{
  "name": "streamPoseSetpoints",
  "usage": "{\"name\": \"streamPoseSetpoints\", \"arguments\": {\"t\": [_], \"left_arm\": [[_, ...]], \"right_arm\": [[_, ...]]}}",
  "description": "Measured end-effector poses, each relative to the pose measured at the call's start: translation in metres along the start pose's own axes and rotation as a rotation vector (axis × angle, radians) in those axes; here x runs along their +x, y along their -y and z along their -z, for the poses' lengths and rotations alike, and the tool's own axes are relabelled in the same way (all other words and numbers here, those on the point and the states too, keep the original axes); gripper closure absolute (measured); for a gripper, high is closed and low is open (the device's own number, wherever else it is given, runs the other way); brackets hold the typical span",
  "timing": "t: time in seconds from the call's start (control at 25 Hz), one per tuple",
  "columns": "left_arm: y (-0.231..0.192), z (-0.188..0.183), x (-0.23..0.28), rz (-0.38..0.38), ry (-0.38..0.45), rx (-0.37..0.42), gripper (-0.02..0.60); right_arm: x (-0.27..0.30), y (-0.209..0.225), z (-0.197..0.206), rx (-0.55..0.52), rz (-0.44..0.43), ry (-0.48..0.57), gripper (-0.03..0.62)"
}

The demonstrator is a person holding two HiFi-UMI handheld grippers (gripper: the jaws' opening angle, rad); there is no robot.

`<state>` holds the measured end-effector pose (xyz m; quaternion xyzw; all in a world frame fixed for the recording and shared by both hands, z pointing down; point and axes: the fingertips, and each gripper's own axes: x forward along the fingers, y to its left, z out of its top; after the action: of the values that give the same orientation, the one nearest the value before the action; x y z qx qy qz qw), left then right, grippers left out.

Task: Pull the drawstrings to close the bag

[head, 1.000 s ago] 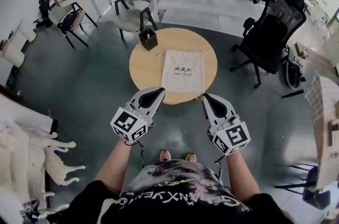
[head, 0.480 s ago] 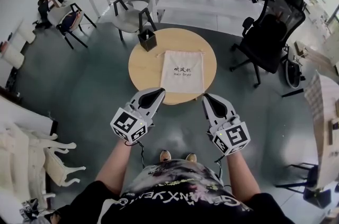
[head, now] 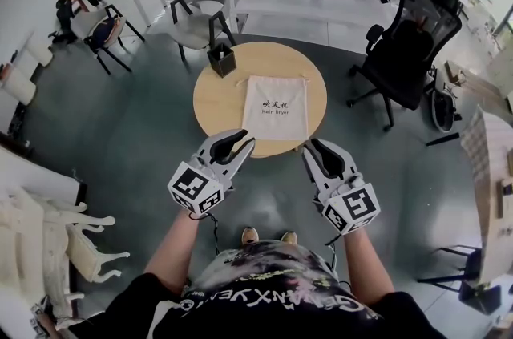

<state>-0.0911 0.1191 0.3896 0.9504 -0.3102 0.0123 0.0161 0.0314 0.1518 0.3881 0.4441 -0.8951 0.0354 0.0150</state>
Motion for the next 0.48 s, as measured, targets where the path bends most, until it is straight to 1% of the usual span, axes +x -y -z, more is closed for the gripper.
{"name": "streamPoseSetpoints", "arguments": {"t": [0.12, 0.24, 0.4, 0.48], "left_arm": [[0.0015, 0.0, -0.0001, 0.002, -0.001, 0.004, 0.455], [0.0027, -0.0005, 0.0002, 0.007, -0.002, 0.009, 0.415], [0.0044, 0.001, 0.0021, 0.015, -0.012, 0.021, 0.368], [0.0051, 0.0016, 0.0024, 0.014, -0.016, 0.027, 0.354]], "right_arm": [[-0.0015, -0.0016, -0.0004, 0.007, -0.009, 0.002, 0.473], [-0.0024, -0.0025, -0.0008, 0.012, -0.016, 0.005, 0.444], [-0.0027, -0.0034, -0.0001, 0.02, -0.026, 0.005, 0.387], [-0.0023, -0.0045, 0.0006, 0.026, -0.034, 0.004, 0.355]]}}
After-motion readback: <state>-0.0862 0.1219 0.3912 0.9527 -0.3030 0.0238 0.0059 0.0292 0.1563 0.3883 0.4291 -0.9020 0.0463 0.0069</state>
